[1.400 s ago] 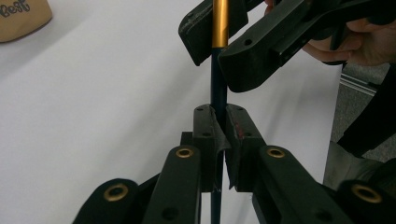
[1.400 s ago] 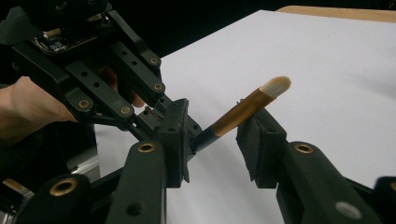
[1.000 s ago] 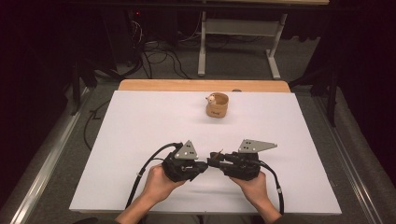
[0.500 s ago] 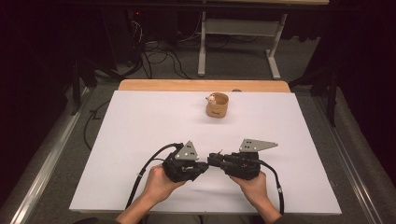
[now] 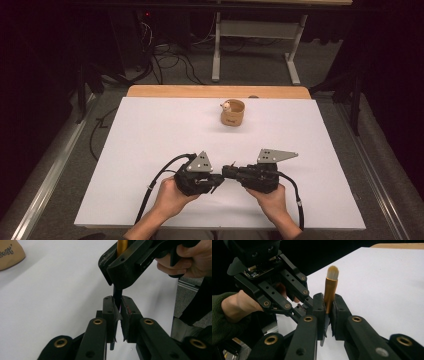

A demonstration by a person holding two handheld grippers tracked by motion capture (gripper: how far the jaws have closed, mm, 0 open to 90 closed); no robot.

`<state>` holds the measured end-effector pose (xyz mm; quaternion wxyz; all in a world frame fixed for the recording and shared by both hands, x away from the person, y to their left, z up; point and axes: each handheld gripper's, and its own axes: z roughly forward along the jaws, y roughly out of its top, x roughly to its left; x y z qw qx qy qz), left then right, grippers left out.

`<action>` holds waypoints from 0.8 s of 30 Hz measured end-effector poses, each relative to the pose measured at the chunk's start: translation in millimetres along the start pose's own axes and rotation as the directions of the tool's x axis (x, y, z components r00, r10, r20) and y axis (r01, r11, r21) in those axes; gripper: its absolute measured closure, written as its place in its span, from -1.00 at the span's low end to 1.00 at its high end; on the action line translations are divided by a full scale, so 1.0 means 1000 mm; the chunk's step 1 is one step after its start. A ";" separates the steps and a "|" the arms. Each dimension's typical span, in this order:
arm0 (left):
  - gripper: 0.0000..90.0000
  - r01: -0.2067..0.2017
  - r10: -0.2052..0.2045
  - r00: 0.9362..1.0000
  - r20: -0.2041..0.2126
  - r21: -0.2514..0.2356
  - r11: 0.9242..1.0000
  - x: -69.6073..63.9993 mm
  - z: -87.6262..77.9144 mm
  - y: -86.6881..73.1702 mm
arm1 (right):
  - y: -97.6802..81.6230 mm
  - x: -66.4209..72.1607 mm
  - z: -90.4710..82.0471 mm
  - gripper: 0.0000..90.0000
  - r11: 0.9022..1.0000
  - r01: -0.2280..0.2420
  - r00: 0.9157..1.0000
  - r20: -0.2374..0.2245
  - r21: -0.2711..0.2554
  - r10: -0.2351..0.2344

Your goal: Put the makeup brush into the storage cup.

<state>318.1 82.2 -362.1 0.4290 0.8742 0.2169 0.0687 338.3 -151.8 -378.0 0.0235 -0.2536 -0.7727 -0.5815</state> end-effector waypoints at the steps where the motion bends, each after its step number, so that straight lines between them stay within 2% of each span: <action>1: 0.80 0.004 -0.004 1.000 0.000 -0.005 1.000 0.000 -0.001 0.000 | 0.000 0.000 0.000 0.90 1.000 0.001 1.000 0.000 -0.001 -0.001; 11: 0.41 0.031 -0.031 1.000 -0.003 -0.019 0.999 0.003 -0.003 0.000 | 0.001 0.001 -0.002 0.90 1.000 0.007 1.000 0.008 0.005 -0.007; 15: 0.19 0.052 -0.052 0.999 0.002 -0.045 0.998 0.005 -0.004 0.000 | 0.002 0.001 -0.004 0.90 1.000 0.009 1.000 0.012 0.003 -0.009; 18: 0.07 0.054 -0.055 0.998 -0.007 -0.051 0.997 0.005 -0.005 0.000 | 0.002 0.000 -0.005 0.90 1.000 0.012 1.000 0.017 -0.003 -0.012; 21: -0.11 0.053 -0.056 0.998 -0.041 -0.064 0.997 0.005 -0.007 -0.001 | 0.003 0.000 -0.007 0.90 1.000 0.014 1.000 0.018 -0.007 -0.013; 24: -0.14 0.063 -0.065 0.997 -0.030 -0.075 0.995 0.006 -0.009 -0.001 | 0.003 0.000 -0.007 0.90 1.000 0.015 1.000 0.021 -0.007 -0.015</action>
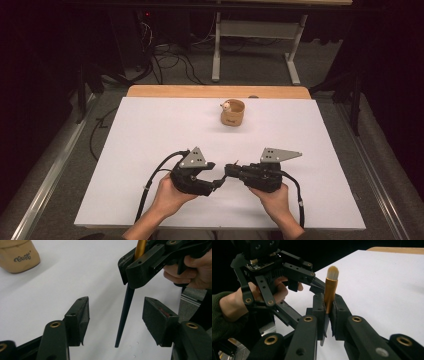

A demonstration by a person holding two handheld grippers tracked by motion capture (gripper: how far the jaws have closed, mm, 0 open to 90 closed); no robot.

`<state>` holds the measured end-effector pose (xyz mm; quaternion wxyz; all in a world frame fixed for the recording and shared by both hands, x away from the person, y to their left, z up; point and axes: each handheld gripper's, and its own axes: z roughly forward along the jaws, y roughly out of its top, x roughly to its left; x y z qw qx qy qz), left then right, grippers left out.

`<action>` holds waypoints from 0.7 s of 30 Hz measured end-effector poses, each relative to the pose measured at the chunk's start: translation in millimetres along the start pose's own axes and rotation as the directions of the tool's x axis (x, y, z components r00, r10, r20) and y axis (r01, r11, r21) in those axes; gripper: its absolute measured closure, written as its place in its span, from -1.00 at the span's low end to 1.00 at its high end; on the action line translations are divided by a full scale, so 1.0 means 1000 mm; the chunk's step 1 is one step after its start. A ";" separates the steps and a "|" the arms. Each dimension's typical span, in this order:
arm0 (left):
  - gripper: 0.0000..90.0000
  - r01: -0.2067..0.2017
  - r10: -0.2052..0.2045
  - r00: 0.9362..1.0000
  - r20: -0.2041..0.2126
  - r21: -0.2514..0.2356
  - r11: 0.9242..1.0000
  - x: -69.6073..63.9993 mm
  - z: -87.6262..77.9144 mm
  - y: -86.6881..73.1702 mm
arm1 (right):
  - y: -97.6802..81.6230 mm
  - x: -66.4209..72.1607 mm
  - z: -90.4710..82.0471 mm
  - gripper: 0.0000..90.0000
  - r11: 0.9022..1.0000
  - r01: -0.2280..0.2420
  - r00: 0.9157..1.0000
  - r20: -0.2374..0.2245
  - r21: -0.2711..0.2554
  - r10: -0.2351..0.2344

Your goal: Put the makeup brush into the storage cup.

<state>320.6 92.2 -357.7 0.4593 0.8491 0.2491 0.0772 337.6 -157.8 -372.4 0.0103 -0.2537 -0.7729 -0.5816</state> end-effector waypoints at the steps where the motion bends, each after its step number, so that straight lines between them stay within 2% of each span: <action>1: -0.15 0.000 0.000 1.000 -0.002 -0.002 1.000 0.000 -0.001 0.000 | 0.000 0.000 -0.001 0.90 1.000 0.000 1.000 0.000 -0.001 0.000; 8: -0.14 0.014 -0.014 1.000 -0.025 -0.011 1.000 0.002 -0.008 -0.003 | 0.002 -0.001 -0.003 0.90 1.000 0.001 1.000 0.007 -0.010 -0.001; 17: -0.18 0.072 -0.074 0.996 -0.047 -0.058 0.996 0.014 -0.028 -0.010 | 0.003 -0.002 -0.007 0.90 1.000 -0.001 1.000 0.019 -0.012 0.001; 21: -0.20 0.081 -0.086 0.994 -0.066 -0.077 0.994 0.017 -0.037 -0.015 | 0.004 -0.001 -0.008 0.90 1.000 0.001 1.000 0.022 -0.012 0.000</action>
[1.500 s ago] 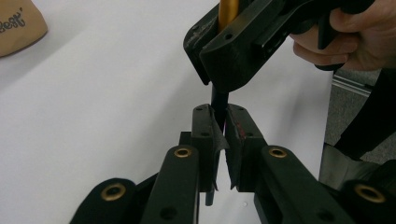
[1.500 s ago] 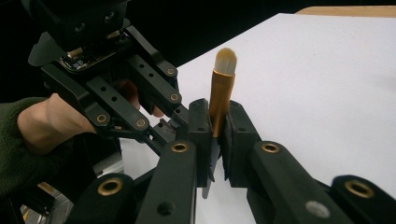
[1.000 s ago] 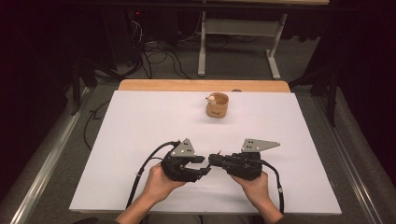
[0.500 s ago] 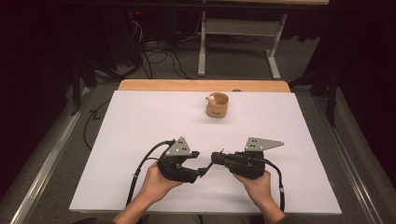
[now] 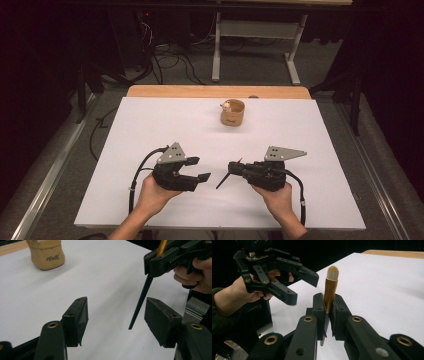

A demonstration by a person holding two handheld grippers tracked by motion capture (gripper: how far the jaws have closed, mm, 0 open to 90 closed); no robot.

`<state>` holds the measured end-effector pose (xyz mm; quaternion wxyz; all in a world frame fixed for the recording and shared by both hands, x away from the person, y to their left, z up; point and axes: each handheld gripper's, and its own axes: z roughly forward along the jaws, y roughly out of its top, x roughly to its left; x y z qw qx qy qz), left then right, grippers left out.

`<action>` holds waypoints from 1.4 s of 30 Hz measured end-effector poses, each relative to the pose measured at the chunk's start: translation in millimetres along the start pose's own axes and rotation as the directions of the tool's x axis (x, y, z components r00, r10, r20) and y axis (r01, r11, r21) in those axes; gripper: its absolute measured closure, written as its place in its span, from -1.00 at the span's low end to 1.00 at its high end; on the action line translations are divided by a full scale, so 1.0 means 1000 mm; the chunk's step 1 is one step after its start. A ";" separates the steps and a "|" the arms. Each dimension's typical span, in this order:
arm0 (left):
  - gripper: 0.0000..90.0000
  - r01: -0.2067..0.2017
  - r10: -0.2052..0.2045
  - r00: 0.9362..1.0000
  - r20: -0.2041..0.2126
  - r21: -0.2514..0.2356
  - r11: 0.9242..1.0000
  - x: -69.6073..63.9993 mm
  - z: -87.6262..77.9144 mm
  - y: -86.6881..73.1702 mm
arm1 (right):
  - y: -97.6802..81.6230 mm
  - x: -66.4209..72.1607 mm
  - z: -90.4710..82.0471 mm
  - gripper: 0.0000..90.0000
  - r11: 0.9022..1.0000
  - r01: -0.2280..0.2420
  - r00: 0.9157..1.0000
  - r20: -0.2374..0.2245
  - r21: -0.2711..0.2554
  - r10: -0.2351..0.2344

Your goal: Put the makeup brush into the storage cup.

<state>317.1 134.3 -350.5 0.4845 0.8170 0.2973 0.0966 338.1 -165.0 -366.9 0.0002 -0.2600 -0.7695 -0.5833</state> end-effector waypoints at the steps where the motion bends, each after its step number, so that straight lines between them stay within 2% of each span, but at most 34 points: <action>1: -0.21 0.001 -0.001 1.000 -0.007 -0.004 1.000 0.001 -0.002 -0.001 | 0.000 0.000 0.000 0.90 1.000 0.003 1.000 0.001 0.000 -0.003; 6: -0.22 0.020 -0.022 0.999 -0.041 -0.030 0.999 0.009 -0.013 -0.007 | 0.001 -0.001 -0.003 0.90 1.000 0.004 1.000 0.011 0.000 -0.004; 10: -0.21 0.053 -0.057 0.997 -0.061 -0.069 0.996 0.015 -0.022 -0.013 | 0.002 -0.001 -0.003 0.90 1.000 0.007 1.000 0.013 -0.003 -0.007; 14: -0.20 0.060 -0.067 0.995 -0.077 -0.092 0.994 0.018 -0.030 -0.017 | 0.001 -0.001 -0.005 0.90 1.000 0.013 1.000 0.017 0.000 -0.013; 30: -0.20 0.115 -0.132 0.985 -0.111 -0.148 0.982 0.034 -0.041 -0.034 | 0.002 -0.005 -0.011 0.90 1.000 0.010 0.999 0.037 -0.001 -0.010; 38: -0.21 0.154 -0.181 0.972 -0.149 -0.176 0.972 0.046 -0.047 -0.048 | 0.002 -0.005 -0.015 0.90 1.000 0.017 0.998 0.056 0.007 -0.017; 42: -0.22 0.160 -0.191 0.967 -0.171 -0.178 0.971 0.050 -0.046 -0.055 | 0.002 -0.005 -0.018 0.90 1.000 0.012 0.998 0.061 -0.005 -0.011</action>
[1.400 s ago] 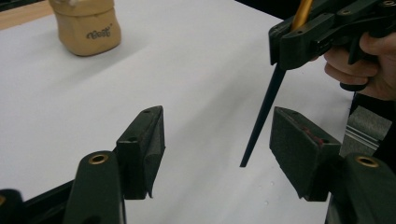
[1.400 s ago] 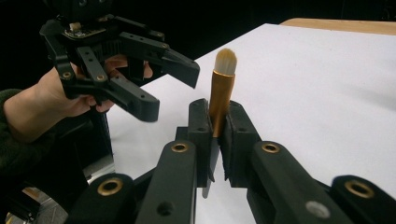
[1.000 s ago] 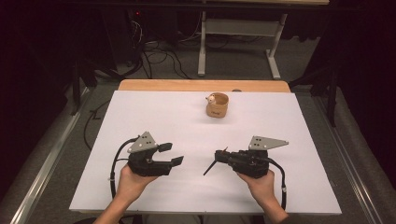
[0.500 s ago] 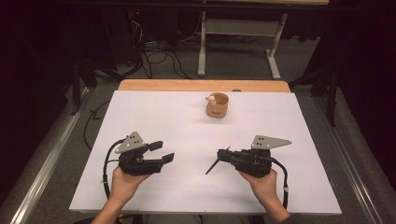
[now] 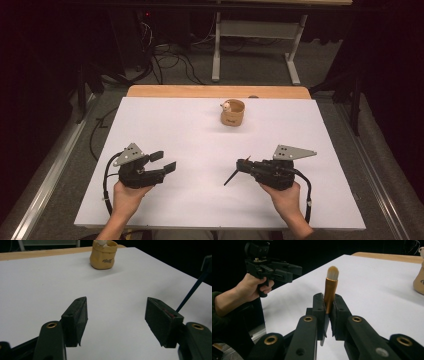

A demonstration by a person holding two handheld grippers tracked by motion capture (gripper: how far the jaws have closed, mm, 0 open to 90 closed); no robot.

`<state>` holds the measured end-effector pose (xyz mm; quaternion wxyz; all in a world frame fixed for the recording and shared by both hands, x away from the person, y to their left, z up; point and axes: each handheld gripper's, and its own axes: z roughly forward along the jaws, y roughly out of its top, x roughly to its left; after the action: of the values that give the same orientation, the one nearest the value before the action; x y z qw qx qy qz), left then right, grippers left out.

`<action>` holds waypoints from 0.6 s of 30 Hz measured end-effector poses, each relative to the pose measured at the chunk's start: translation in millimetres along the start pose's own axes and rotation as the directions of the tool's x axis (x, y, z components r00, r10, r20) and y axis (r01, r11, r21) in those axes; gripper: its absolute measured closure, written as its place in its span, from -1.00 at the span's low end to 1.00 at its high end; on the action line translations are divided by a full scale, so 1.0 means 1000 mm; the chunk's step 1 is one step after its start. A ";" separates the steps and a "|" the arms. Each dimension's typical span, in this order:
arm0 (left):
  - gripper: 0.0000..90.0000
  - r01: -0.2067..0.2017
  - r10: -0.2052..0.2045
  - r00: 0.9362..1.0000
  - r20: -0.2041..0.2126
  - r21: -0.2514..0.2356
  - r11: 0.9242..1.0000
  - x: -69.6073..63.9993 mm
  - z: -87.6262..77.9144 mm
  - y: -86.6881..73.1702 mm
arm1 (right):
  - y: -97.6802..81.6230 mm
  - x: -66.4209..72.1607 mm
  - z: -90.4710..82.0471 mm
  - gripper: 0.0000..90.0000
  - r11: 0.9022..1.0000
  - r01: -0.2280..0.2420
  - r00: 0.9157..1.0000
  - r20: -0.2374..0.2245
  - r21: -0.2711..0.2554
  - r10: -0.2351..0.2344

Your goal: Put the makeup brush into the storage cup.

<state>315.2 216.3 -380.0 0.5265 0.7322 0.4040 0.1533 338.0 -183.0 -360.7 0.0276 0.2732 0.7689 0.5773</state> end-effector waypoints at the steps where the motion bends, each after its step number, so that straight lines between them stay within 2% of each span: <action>1: -0.22 0.005 -0.005 1.000 -0.004 -0.002 1.000 0.001 0.000 -0.001 | 0.000 0.000 -0.001 0.90 1.000 0.002 1.000 0.002 -0.002 -0.002; 8: -0.24 0.014 -0.014 0.998 -0.069 0.005 1.000 0.009 0.003 -0.007 | 0.002 -0.003 -0.009 0.90 1.000 -0.003 1.000 0.023 -0.004 0.003; 11: -0.24 0.000 0.002 0.995 -0.103 0.024 1.000 0.011 0.004 -0.010 | 0.003 -0.004 -0.013 0.90 1.000 -0.002 0.999 0.034 -0.005 0.002; 15: -0.25 0.018 -0.017 0.994 -0.111 0.002 1.000 0.014 0.003 -0.010 | 0.006 -0.006 -0.020 0.90 1.000 0.002 0.999 0.055 0.002 -0.002; 18: -0.25 0.018 -0.017 0.993 -0.114 0.008 1.000 0.015 0.004 -0.010 | 0.009 -0.008 -0.025 0.90 1.000 0.002 0.998 0.065 0.005 -0.002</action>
<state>322.8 226.5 -393.7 0.5004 0.7211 0.4405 0.1886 339.3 -206.3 -346.4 0.0524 0.2913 0.7692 0.5663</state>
